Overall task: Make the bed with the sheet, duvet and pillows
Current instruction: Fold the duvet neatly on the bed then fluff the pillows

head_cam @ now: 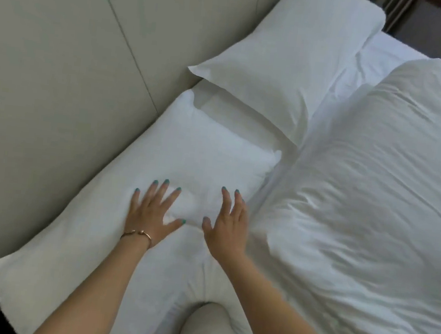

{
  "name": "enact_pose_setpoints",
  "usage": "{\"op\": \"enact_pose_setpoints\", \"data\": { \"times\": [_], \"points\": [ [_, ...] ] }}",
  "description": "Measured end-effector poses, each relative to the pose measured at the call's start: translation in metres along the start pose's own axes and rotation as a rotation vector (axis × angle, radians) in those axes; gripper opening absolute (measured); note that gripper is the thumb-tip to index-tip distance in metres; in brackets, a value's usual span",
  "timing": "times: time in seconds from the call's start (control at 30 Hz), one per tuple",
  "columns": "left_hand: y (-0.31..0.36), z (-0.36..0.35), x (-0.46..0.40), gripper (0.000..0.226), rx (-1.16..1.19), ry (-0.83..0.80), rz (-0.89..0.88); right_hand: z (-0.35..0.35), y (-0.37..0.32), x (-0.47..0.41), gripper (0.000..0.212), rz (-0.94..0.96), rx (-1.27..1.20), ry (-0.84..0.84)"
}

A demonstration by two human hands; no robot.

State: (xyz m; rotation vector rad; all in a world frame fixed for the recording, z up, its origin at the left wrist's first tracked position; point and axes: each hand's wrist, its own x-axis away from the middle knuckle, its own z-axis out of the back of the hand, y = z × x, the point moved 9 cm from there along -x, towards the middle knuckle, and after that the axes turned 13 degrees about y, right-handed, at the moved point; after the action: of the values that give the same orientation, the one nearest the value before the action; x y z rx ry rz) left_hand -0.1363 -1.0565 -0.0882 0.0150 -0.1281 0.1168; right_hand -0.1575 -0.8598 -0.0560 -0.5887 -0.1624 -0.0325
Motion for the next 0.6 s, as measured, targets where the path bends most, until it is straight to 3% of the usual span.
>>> {"op": "enact_pose_setpoints", "data": {
  "times": [0.1,0.23,0.3,0.4,0.6],
  "points": [
    [-0.08,0.004,0.001,0.095,0.102,-0.053,0.314,-0.055,-0.027,-0.009,0.093,-0.28,-0.255,-0.293],
    [-0.162,-0.024,0.016,0.126,0.468,-0.167,0.726,-0.085,-0.018,-0.002,0.127,-0.757,-0.119,-0.27],
    [-0.174,-0.038,0.015,0.135,0.51,-0.253,0.775,-0.098,-0.012,0.008,0.138,-0.861,-0.155,-0.293],
    [-0.176,-0.054,-0.001,0.146,0.385,-0.315,0.75,-0.111,-0.001,0.013,0.146,-0.844,-0.183,-0.265],
    [-0.171,-0.082,-0.027,0.154,0.282,-0.15,0.704,-0.139,0.015,0.002,0.15,-0.851,-0.169,-0.144]
  ]
}}
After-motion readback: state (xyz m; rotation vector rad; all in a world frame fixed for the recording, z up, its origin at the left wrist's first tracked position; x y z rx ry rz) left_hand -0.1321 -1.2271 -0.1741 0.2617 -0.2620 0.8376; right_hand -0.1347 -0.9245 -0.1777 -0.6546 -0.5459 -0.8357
